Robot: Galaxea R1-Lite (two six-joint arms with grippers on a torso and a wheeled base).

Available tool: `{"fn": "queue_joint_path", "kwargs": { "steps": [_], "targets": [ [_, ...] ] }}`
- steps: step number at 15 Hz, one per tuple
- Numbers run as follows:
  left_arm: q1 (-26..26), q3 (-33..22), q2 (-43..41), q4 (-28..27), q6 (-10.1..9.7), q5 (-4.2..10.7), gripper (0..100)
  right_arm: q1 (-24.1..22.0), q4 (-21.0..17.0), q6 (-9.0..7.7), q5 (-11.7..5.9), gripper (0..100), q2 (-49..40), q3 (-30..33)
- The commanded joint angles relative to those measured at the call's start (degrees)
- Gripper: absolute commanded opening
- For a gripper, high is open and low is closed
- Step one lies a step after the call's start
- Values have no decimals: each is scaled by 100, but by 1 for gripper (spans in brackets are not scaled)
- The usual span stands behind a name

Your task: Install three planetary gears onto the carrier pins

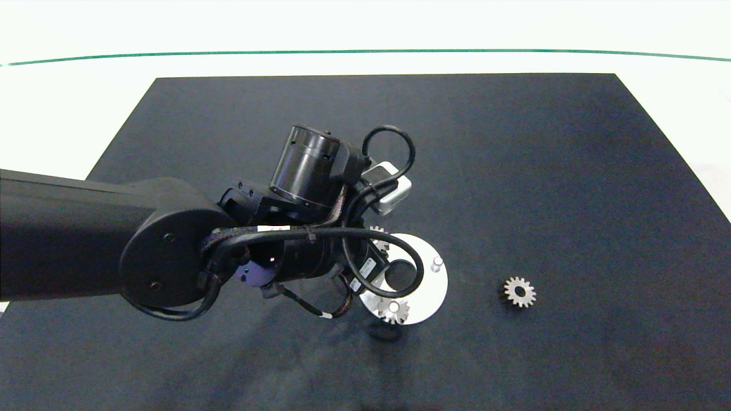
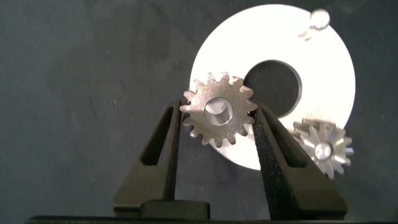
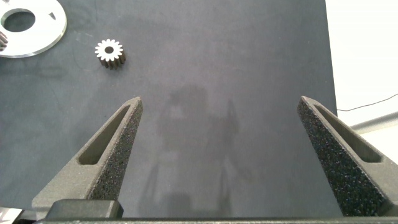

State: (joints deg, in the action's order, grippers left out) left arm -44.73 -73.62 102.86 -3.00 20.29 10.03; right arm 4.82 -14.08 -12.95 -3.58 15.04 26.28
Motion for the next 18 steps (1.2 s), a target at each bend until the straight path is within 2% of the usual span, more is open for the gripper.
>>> {"fn": "queue_joint_path", "kwargs": {
  "steps": [1,6,18],
  "targets": [
    [-1,-82,181,10,11,7,13,11,-7,-6,-2,100,7,0],
    [-89,-170,331,36,-86,7,13,11,-16,-6,-2,100,-1,0],
    [-27,-302,269,19,-77,7,13,11,-7,-6,-2,100,-10,-9]
  ]
}}
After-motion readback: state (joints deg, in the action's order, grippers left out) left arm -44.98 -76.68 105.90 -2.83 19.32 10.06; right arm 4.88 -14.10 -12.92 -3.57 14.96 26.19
